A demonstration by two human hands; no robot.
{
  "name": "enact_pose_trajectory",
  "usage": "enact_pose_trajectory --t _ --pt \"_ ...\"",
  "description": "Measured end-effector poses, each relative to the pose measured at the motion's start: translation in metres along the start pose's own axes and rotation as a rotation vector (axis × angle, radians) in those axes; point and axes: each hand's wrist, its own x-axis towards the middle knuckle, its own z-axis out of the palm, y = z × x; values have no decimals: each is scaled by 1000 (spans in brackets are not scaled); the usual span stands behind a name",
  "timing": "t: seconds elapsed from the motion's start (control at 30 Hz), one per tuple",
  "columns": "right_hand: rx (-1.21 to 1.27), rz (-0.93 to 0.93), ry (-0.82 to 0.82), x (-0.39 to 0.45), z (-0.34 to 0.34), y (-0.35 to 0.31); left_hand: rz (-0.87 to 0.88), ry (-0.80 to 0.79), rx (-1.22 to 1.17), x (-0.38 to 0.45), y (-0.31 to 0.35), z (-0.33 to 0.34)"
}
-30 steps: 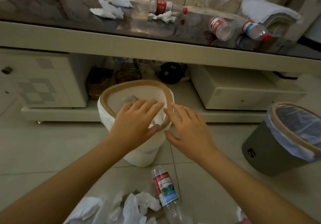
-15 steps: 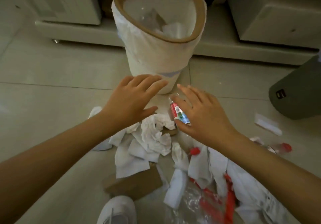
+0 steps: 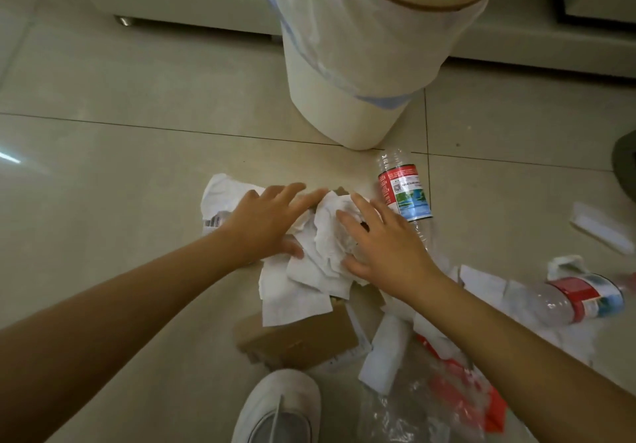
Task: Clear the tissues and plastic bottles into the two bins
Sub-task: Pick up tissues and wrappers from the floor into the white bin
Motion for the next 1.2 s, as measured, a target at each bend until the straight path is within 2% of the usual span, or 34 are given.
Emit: enact_pose_trajectory --t 0.1,0.2,0.4,0.63,0.9,1.2 --pt "15 18 -55 8 7 2 -37 -102 -9 11 1 14" --pt "31 40 -121 19 14 5 -42 -116 20 17 -1 23" --pt "40 45 -127 31 21 2 115 131 -19 6 -9 30" --pt "-26 33 -68 28 17 7 275 220 -25 -6 -12 40" --pt "57 9 127 9 2 8 318 335 -18 -6 -11 8" --pt "43 -28 439 -9 -60 23 363 552 97 -15 -16 -56"
